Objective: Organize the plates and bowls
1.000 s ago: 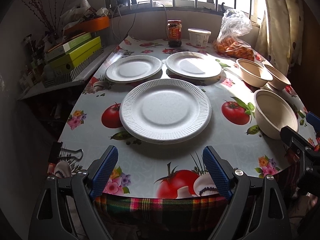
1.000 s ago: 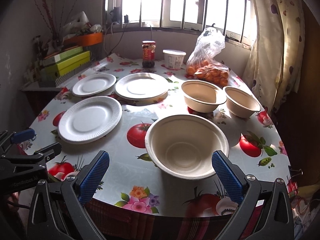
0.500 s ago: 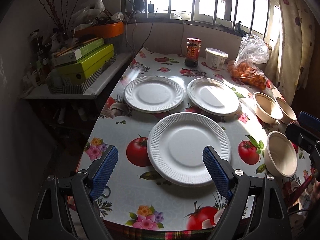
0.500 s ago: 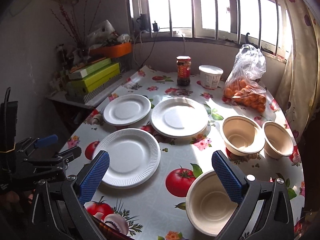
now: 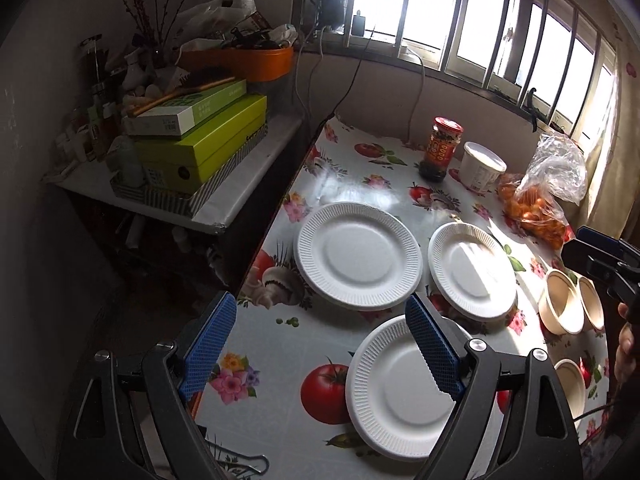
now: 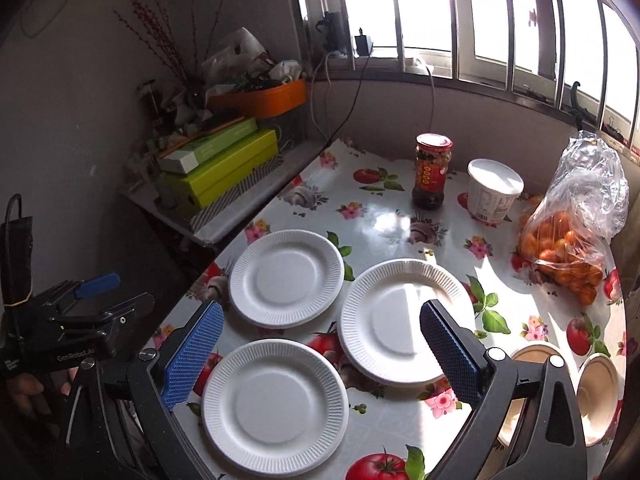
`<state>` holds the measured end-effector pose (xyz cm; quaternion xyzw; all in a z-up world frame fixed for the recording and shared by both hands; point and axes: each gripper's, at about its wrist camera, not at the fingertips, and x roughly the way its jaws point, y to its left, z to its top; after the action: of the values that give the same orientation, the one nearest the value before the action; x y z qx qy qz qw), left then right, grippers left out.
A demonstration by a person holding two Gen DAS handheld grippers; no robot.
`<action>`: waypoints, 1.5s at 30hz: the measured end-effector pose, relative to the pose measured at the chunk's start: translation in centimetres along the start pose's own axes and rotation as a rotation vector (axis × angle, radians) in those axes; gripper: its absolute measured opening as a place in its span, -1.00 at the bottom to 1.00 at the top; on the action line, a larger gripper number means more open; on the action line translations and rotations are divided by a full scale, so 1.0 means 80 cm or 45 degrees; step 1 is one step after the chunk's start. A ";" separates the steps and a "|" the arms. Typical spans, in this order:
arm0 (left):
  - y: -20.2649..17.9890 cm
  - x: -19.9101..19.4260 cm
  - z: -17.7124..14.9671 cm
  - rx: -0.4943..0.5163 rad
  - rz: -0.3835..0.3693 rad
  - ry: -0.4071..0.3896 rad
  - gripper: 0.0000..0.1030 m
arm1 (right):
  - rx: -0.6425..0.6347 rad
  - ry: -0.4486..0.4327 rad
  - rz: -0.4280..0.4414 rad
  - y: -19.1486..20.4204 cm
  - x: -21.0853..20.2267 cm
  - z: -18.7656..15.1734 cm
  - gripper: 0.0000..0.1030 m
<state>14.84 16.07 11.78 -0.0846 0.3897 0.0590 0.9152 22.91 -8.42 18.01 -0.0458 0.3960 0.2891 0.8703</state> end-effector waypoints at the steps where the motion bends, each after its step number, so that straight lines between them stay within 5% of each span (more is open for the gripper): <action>1: 0.003 0.010 0.007 -0.010 0.013 0.011 0.69 | 0.001 0.025 0.014 -0.005 0.015 0.009 0.92; 14: 0.025 0.077 0.049 -0.135 -0.023 0.161 0.54 | 0.017 0.280 0.191 -0.045 0.149 0.079 0.63; 30: 0.054 0.170 0.043 -0.248 -0.124 0.354 0.52 | 0.038 0.506 0.267 -0.061 0.274 0.070 0.43; 35: 0.051 0.183 0.049 -0.224 -0.158 0.394 0.13 | 0.073 0.544 0.282 -0.066 0.289 0.073 0.12; 45: 0.053 0.210 0.036 -0.256 -0.177 0.459 -0.09 | 0.124 0.588 0.316 -0.074 0.308 0.063 -0.17</action>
<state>27.71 21.49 1.15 -0.2111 0.5323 0.0181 0.8196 42.24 -0.28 2.91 -0.0197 0.6000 0.3562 0.7161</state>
